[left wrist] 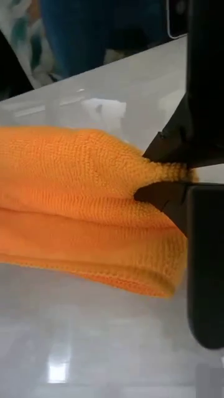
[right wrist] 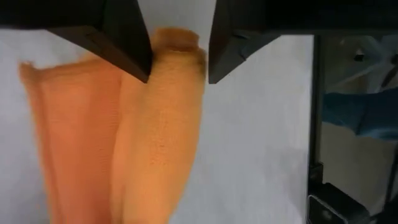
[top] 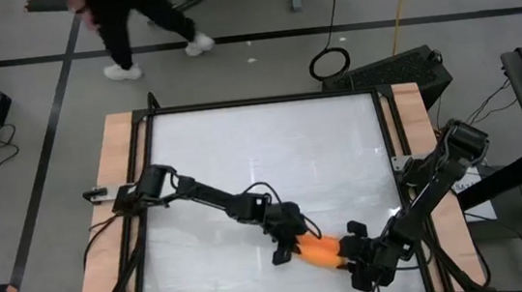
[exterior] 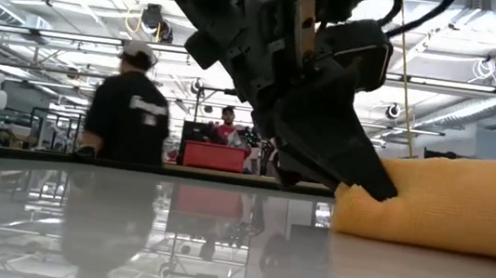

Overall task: Roll towel
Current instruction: Roll the orange microfiber cloth

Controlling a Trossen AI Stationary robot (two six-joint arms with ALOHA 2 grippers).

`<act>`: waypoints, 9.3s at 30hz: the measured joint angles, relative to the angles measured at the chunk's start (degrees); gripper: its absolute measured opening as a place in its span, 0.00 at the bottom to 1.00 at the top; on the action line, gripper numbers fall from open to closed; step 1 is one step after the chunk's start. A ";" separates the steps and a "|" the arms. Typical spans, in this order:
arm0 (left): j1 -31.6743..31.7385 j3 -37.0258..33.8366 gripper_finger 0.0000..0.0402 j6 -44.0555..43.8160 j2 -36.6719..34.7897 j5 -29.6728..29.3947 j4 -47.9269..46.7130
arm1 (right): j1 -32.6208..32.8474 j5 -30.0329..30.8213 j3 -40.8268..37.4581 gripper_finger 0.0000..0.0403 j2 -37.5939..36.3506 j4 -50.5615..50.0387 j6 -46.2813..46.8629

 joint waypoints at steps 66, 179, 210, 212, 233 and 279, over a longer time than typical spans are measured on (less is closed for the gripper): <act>4.53 -0.01 0.24 -7.61 1.64 10.56 -0.93 | -7.10 -0.83 0.37 0.36 5.12 -6.42 -20.75; 5.81 -0.02 0.04 -0.64 -2.37 15.37 -14.82 | -10.15 2.69 0.20 0.36 4.17 -1.35 -25.34; 5.70 0.05 0.07 -4.92 -2.47 19.35 -18.24 | -22.45 -29.74 0.11 0.03 1.56 5.00 -11.07; 5.69 0.06 0.07 -4.90 -2.47 19.40 -18.69 | -23.13 -29.84 0.09 0.03 0.61 4.65 -10.22; 5.70 0.15 0.08 -4.90 -2.58 14.64 -22.68 | -31.70 -37.15 0.04 0.04 1.75 -1.42 -9.55; -4.64 0.00 0.40 22.67 -14.69 -14.14 -20.61 | -31.78 -38.26 -0.92 0.14 6.08 1.95 -5.72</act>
